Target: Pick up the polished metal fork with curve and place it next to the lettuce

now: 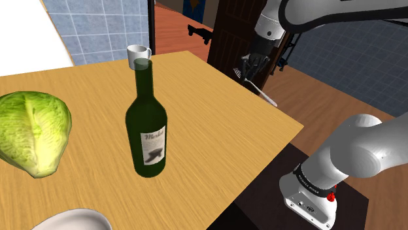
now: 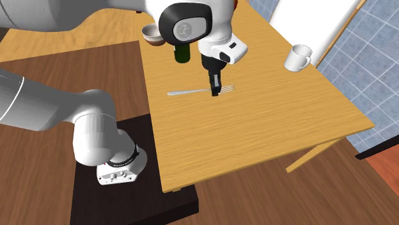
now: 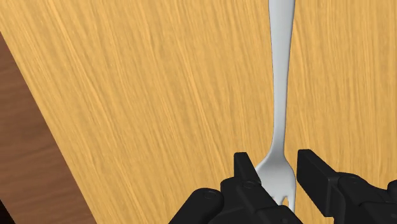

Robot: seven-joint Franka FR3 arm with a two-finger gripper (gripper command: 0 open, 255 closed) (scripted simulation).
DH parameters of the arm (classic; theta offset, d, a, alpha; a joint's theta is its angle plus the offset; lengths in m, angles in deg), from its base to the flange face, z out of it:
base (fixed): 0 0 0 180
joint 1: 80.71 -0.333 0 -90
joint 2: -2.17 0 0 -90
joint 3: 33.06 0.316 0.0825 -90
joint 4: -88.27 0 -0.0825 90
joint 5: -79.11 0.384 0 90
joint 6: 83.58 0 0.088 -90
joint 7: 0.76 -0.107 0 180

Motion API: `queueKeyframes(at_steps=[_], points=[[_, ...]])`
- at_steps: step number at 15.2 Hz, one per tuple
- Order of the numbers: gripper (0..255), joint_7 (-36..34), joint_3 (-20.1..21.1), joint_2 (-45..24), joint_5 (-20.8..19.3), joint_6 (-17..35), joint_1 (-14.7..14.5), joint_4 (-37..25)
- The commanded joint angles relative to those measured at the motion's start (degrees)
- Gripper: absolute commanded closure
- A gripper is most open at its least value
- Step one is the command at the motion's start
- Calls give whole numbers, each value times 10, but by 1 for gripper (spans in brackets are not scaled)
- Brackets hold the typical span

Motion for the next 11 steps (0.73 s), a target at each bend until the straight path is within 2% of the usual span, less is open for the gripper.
queueKeyframes(at_steps=[1,9,11], points=[[255,0,0,2,0,-15,0,-13],[255,1,-1,6,-1,-74,1,-68],[255,-27,21,-8,8,-71,-9,-80]])
